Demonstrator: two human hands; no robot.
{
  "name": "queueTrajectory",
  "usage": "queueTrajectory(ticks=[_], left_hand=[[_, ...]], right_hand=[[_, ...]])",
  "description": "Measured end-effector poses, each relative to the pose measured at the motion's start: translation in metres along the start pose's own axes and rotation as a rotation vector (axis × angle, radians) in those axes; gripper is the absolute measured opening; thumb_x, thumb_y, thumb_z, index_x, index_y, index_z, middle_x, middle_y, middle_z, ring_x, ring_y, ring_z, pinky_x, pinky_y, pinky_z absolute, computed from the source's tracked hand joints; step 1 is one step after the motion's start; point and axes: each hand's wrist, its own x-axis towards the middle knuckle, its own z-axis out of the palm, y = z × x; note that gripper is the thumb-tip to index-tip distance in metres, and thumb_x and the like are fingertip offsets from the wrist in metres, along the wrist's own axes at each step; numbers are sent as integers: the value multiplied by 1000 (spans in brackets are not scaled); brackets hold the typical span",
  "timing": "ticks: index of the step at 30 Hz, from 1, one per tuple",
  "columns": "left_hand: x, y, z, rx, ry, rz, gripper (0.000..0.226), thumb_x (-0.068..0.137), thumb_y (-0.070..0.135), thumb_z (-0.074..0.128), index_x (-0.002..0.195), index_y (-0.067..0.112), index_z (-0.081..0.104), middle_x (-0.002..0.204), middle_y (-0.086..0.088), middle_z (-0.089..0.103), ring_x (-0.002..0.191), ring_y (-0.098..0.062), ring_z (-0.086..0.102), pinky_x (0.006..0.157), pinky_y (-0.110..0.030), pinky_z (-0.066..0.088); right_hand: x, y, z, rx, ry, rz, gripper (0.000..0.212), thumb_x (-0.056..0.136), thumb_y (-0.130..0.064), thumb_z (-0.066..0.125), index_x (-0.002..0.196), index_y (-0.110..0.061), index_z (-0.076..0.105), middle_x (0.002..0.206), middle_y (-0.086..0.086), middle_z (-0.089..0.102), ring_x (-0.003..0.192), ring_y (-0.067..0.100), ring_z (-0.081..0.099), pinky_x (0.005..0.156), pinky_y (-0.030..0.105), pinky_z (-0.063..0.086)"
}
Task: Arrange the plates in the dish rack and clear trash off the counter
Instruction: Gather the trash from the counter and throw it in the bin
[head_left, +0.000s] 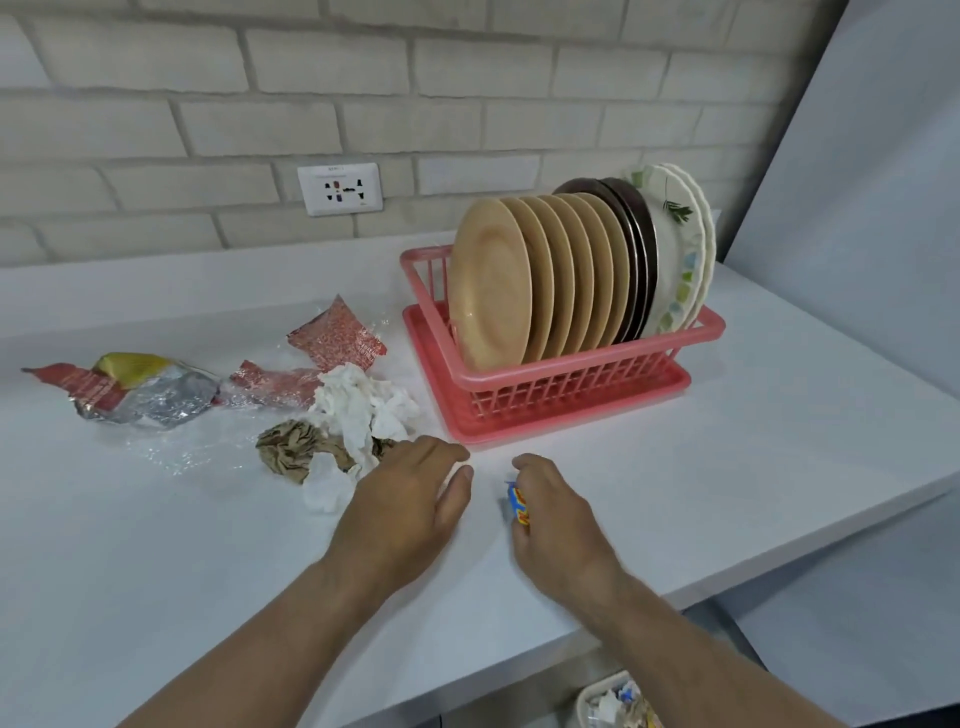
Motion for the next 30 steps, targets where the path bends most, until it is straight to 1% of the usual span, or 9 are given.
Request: queueTrajectory(ticks=[5, 7, 10, 13, 15, 18, 22, 26, 30], left_hand=[[-22, 2, 4, 202, 48, 23, 31, 86, 29, 44, 93, 14, 70, 90, -1, 67, 83, -27, 61, 68, -40, 50], [-29, 1, 5, 251, 19, 3, 30, 85, 30, 44, 91, 15, 70, 87, 1, 66, 83, -25, 60, 68, -37, 48], [-47, 14, 8, 293, -31, -30, 30, 86, 31, 43, 92, 18, 69, 86, 5, 64, 80, -20, 58, 67, -35, 47], [-64, 25, 12, 301, -64, -43, 30, 87, 33, 43, 92, 19, 69, 86, 5, 64, 77, -18, 56, 66, -33, 46], [-73, 31, 13, 297, -61, -73, 31, 88, 34, 42, 91, 19, 69, 87, 5, 64, 77, -19, 57, 65, -34, 47], [-80, 27, 8, 329, 17, -120, 31, 88, 34, 44, 87, 15, 69, 87, 1, 65, 77, -24, 57, 62, -38, 47], [-68, 4, -6, 366, 147, -345, 28, 90, 30, 55, 99, 6, 67, 96, -12, 64, 83, -34, 56, 65, -40, 49], [-45, -9, -10, 325, -11, -574, 43, 93, 45, 50, 123, 13, 53, 114, -7, 59, 102, -28, 53, 74, -38, 45], [-41, -19, 0, 313, -73, -514, 28, 96, 35, 45, 109, 14, 57, 99, -5, 63, 91, -25, 56, 69, -36, 46]], right_hand=[[5, 3, -26, 11, -176, 32, 43, 86, -3, 44, 121, -26, 53, 105, 2, 64, 96, 28, 58, 84, 34, 46], [4, 6, -30, 13, -220, 57, 34, 86, -6, 43, 101, -30, 60, 87, -4, 62, 81, 23, 55, 73, 30, 46], [-8, 8, -37, 27, -212, 83, 16, 89, -20, 44, 78, -26, 54, 62, -7, 51, 61, 20, 47, 58, 30, 41], [-16, 6, -41, 28, -125, 74, 43, 94, -42, 43, 59, -18, 42, 52, -4, 44, 55, 20, 43, 54, 30, 37], [-20, 6, -45, 34, -90, 70, 54, 98, -44, 41, 53, -15, 33, 47, -3, 36, 50, 19, 36, 54, 31, 34], [-26, 6, -48, 60, -109, 76, 57, 101, -42, 38, 52, -14, 30, 46, -3, 32, 47, 17, 32, 51, 30, 33], [-35, 1, -46, 100, -169, 71, 52, 102, -45, 32, 61, -13, 39, 53, -3, 41, 48, 15, 36, 50, 28, 36], [-38, -6, -47, 58, -229, 55, 40, 103, -42, 28, 82, -17, 53, 63, -5, 53, 53, 13, 46, 50, 27, 37], [-35, -13, -45, -8, -215, 63, 43, 103, -42, 29, 74, -15, 47, 59, -4, 48, 49, 13, 42, 47, 27, 35]])
